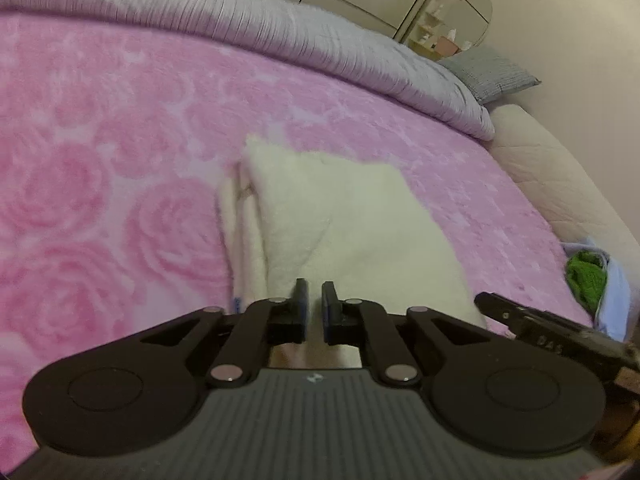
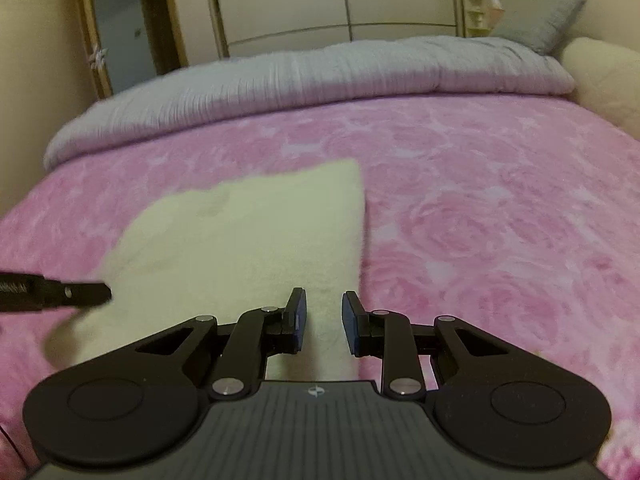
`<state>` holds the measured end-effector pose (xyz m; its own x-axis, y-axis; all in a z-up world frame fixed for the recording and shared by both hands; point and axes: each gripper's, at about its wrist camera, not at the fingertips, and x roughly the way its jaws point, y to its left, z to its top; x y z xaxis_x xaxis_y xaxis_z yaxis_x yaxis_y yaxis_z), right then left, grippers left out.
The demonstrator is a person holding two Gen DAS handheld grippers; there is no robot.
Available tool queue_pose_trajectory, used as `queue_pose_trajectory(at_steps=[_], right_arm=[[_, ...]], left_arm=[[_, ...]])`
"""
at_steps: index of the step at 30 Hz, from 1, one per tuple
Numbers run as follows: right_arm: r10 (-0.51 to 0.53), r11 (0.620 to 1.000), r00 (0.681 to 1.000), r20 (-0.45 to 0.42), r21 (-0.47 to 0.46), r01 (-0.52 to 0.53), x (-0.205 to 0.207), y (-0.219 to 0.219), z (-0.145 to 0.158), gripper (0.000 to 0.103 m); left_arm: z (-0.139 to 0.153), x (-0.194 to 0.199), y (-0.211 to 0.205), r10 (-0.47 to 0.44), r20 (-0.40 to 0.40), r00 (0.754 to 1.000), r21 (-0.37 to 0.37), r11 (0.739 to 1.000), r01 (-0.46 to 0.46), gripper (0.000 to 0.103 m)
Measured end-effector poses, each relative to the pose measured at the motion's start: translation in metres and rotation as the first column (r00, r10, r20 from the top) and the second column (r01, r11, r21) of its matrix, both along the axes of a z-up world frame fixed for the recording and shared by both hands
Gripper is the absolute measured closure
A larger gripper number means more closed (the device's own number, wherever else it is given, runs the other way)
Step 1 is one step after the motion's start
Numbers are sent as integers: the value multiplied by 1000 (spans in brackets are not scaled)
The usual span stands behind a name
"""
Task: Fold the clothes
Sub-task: 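Open both tools and back away from the folded sweater stack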
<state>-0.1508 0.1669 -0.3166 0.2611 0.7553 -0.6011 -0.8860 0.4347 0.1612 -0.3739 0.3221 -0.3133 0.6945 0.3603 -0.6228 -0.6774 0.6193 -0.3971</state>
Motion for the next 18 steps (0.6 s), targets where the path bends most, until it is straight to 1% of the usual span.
queue_pose_trajectory(at_steps=[1,2,4,6,8,10,12,13,15,16,17,18], right_arm=[[0,1000,1000,-4,17,0,-3,-7,7,74],[2,1000,1000,-8,30,-2,-7,-13,14,74],[17,999,1000,-16,36,-16,-16,-23,19,74],[26,1000,999,-21,-9,-26,-22,-25,13,74],[24,995,998,-58,-91,-29,-21,-18,-5,74],[20,994,998,-60,-109,-26,-21,-16,-12,71],[16,992,998,-64,-125,-24,-21,-14,-16,69],[12,992,997,-73,-126,-22,-21,-15,-12,66],[6,992,996,-88,-125,-17,-22,-19,-3,66],[4,992,996,-86,-123,-14,-25,-24,2,63],[1,993,996,-85,-121,-12,-29,-29,6,58],[-4,992,997,-82,-123,-7,-32,-34,9,46]], left_arm=[[6,-1,-6,0,-3,1000,9,1000,0,73],[11,-1,-13,1,-6,1000,19,1000,-1,71],[7,0,-23,-2,-39,999,19,1000,2,71],[-6,3,-23,27,-109,994,4,1000,-27,71],[-10,2,-24,47,-125,991,-5,999,-48,71],[-14,1,-25,65,-136,989,-13,998,-67,71],[-7,0,-30,77,-151,985,-6,997,-79,70],[-3,-1,-34,82,-161,984,1,997,-83,70],[3,-4,-41,84,-174,981,9,996,-84,69],[7,-7,-46,81,-176,981,9,997,-81,67],[10,-10,-51,78,-179,981,9,997,-77,66],[12,-13,-57,77,-185,980,15,997,-76,65]])
